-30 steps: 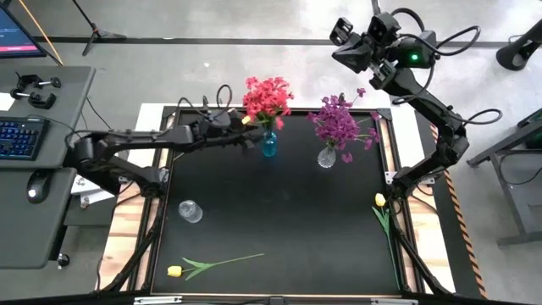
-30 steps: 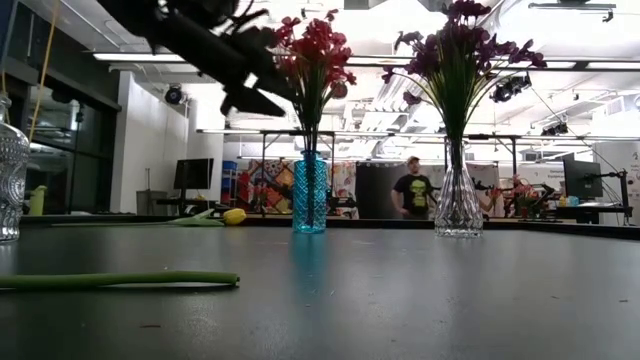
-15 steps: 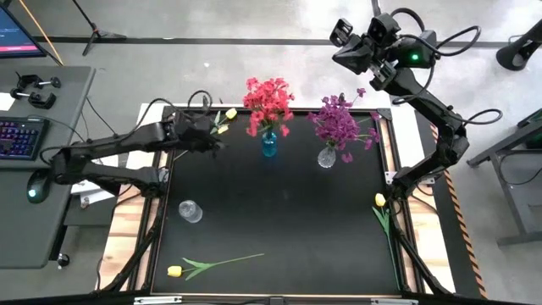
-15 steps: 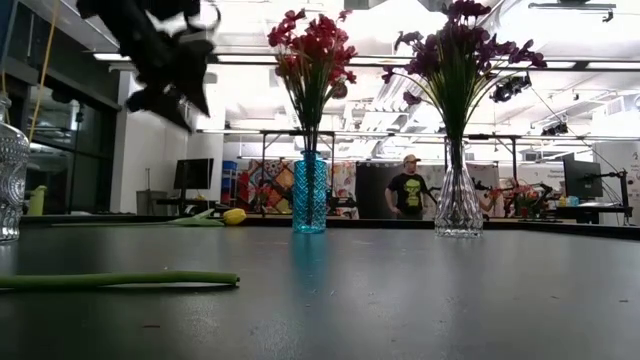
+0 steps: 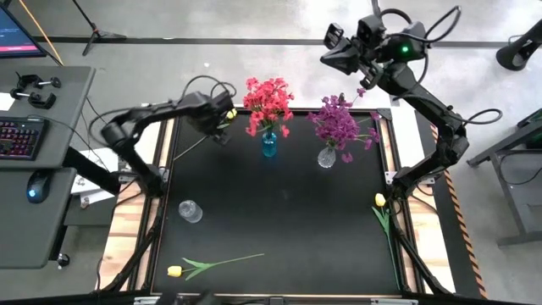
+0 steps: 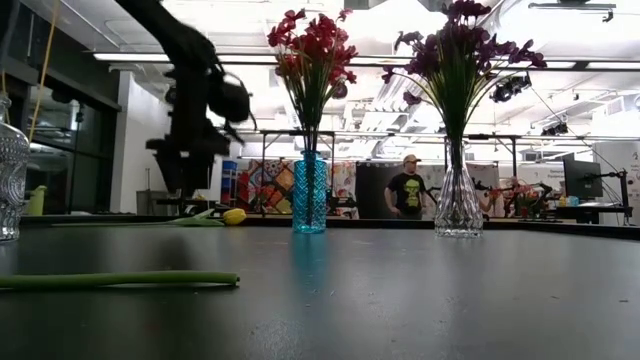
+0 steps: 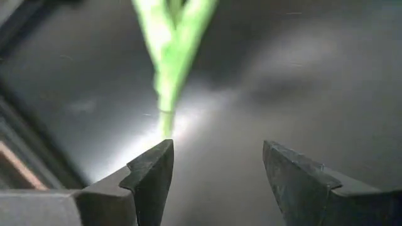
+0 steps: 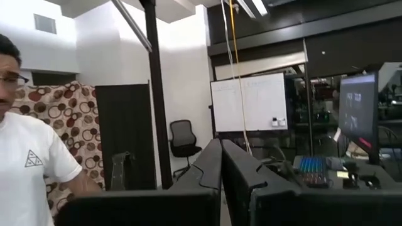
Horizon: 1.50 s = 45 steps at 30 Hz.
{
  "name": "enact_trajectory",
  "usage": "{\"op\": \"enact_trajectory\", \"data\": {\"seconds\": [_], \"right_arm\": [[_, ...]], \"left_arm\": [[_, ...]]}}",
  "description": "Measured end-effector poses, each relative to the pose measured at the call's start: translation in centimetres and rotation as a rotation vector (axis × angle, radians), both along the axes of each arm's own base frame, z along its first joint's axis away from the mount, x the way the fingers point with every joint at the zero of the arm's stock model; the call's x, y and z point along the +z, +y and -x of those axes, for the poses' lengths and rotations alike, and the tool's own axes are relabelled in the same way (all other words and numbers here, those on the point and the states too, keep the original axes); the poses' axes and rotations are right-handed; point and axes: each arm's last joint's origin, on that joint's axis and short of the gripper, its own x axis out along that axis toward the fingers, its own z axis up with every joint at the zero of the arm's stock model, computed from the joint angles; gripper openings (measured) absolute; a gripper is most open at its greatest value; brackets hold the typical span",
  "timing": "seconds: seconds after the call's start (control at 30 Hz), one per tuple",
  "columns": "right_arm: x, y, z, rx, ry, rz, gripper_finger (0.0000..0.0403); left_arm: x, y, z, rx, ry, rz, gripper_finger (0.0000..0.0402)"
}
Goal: Sort flowers into vase by color
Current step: Put the top yellow flower into the bottom transparent vase
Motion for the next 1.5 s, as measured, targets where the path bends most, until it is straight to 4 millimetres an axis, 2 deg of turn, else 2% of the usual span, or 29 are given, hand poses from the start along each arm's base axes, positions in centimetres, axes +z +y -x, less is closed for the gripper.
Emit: {"op": "enact_trajectory", "data": {"seconds": [0.13, 0.23, 0.4, 0.57, 0.67, 0.8, 0.83, 0.9, 1.0, 1.07, 1.13, 1.23, 1.37, 1.5], "right_arm": [[-0.1, -0.1, -0.1, -0.004, 0.004, 0.002, 0.0], [-0.1, 0.0, -0.1, -0.006, 0.0, 0.01, 0.0], [-0.1, 0.0, -0.1, -0.012, -0.011, 0.028, 0.0], [-0.1, 0.1, -0.2, -0.008, -0.014, 0.033, 0.0], [-0.1, 0.1, -0.2, -0.003, -0.008, 0.027, 0.0], [-0.1, 0.2, -0.2, 0.011, 0.001, 0.033, 0.0], [-0.1, 0.2, -0.2, 0.012, 0.002, 0.034, 0.0], [-0.1, 0.2, -0.1, 0.017, 0.005, 0.037, 0.0], [-0.1, 0.2, -0.1, 0.029, 0.011, 0.045, 0.0], [-0.2, 0.2, -0.1, 0.037, 0.016, 0.05, 0.0], [-0.2, 0.3, -0.1, 0.045, 0.021, 0.055, 0.0], [-0.2, 0.3, -0.1, 0.046, 0.022, 0.056, 0.0], [-0.2, 0.3, -0.1, 0.053, 0.026, 0.061, 0.0], [-0.2, 0.3, -0.1, 0.061, 0.03, 0.066, 0.0]], "left_arm": [[-1.4, 2.9, 0.3, -0.019, 0.06, 0.018, 0.0231], [-2.9, 4.2, 1.1, -0.009, 0.09, 0.066, 0.0231], [-4.8, 5.6, 1.9, 0.019, 0.042, 0.17, 0.0231], [-5.8, 6.1, 1.7, -0.015, 0.037, 0.172, 0.022], [-6.1, 6.1, 1.7, -0.035, 0.043, 0.193, 0.017], [-5.7, 5.8, 1.6, -0.059, 0.046, 0.187, 0.0039], [-5.4, 5.7, 1.7, -0.055, 0.041, 0.173, 0.002], [-4.2, 5.7, 1.8, -0.045, 0.023, 0.117, 0.0015], [-0.8, 5.4, 2.3, -0.016, -0.048, -0.007, 0.0005], [1.9, 4.8, 2.7, 0.012, -0.132, -0.088, 0.0004], [5.3, 3.7, 3.1, 0.025, -0.25, -0.197, 0.0003], [10.2, 1.1, 4.1, 0.015, -0.405, -0.356, 0.0002], [16.0, -3.5, 6.2, -0.024, -0.617, -0.57, 0.0001], [20.1, -7.9, 9.1, -0.031, -0.843, -0.733, 0.0001]]}}
